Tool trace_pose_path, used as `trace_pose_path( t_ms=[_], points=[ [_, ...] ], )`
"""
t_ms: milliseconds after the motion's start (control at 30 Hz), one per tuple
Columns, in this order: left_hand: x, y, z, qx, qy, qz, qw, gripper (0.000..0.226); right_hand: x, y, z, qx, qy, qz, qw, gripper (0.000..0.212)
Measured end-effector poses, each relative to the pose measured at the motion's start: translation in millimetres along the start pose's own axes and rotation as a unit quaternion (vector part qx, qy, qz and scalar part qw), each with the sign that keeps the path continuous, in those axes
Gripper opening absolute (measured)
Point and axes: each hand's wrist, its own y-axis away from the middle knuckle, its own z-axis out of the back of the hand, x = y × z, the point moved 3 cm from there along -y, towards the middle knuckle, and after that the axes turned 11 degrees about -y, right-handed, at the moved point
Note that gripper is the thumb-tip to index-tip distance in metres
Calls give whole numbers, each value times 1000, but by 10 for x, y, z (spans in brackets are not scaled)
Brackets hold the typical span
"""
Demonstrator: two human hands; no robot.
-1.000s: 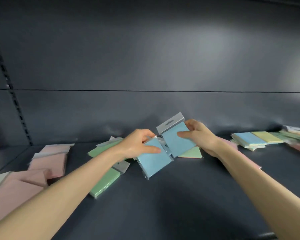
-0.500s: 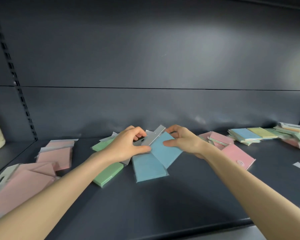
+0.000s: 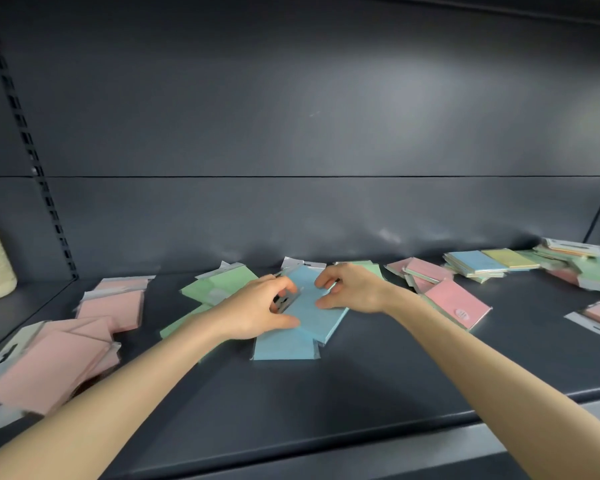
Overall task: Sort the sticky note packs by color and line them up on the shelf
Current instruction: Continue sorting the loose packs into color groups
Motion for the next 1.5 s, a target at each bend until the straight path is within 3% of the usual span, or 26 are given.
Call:
trace_pose_path(
  t_ms=[267, 700, 1067, 1333, 1500],
  points=[
    [-420, -141, 236, -45, -82, -4, 996, 43, -91, 371, 647, -70, 96, 41, 992, 40],
    [-2855, -646, -197, -143, -141, -118, 973, 47, -1335, 1975, 2239, -173, 190, -16, 966, 42],
    [-4291, -1179, -851, -81, -130, -176, 972, 51, -2486, 2847, 3197, -193, 182, -100, 959, 42],
    [-4561, -1853, -1129, -27, -105, -168, 980, 49, -3136, 2608, 3557, -181, 167, -121, 962, 43],
    [-4550, -2213, -1347, 77, -105, -149, 980, 64, -3496, 2360, 3717, -154, 151, -137, 967, 46]
  ],
)
